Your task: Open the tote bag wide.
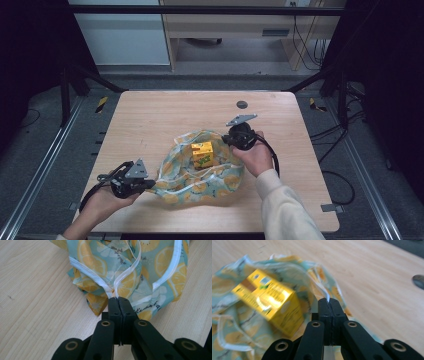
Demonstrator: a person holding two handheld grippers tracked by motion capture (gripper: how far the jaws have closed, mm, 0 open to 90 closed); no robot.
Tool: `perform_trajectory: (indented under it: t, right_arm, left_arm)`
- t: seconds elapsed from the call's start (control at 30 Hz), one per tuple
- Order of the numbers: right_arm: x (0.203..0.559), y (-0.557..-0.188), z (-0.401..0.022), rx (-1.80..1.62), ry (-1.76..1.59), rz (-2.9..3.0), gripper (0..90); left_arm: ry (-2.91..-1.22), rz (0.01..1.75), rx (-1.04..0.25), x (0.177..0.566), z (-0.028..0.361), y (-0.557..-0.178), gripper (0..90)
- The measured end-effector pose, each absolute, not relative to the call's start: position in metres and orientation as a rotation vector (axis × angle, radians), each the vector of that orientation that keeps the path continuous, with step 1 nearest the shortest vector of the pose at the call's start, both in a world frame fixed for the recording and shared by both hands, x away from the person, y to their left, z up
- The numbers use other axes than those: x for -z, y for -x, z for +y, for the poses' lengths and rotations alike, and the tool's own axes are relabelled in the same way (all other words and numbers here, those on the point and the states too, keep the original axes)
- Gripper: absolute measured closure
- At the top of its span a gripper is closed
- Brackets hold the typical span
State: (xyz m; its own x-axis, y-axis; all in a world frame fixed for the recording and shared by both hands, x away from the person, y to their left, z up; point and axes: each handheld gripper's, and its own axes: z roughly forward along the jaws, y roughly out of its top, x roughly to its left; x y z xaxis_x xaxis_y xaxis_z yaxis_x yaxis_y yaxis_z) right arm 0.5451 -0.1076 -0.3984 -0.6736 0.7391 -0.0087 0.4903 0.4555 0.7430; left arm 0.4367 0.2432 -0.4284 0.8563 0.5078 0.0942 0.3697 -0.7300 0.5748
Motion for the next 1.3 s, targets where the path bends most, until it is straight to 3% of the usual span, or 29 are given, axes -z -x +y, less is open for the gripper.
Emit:
perform_trajectory:
  t: [0.17,0.5,0.73,0.93,1.07,1.23,1.3]
  right_arm:
    - [0.394,-0.564,-0.11,-1.042,-1.079,2.341,90.0]
    - [0.433,-0.593,-0.119,-0.974,-1.242,2.364,90.0]
    - [0.429,-0.591,-0.12,-1.007,-1.235,2.367,90.0]
    - [0.43,-0.59,-0.118,-1.015,-1.227,2.378,89.9]
    - [0.429,-0.589,-0.117,-1.023,-1.222,2.38,89.8]
    - [0.429,-0.59,-0.117,-1.021,-1.217,2.378,89.8]
    - [0.429,-0.591,-0.117,-1.018,-1.227,2.366,90.0]
  left_arm:
    - [-2.478,0.649,-0.345,0.431,0.242,-0.443,89.3]
    - [-2.481,0.645,-0.316,0.436,0.233,-0.453,84.9]
    - [-2.392,0.573,-0.422,0.401,0.217,-0.437,61.1]
    - [-2.393,0.563,-0.392,0.404,0.204,-0.438,35.9]
    - [-2.386,0.542,-0.351,0.41,0.199,-0.432,25.8]
    - [-2.429,0.53,-0.311,0.424,0.192,-0.431,24.0]
    - [-2.45,0.546,-0.305,0.435,0.189,-0.432,39.2]
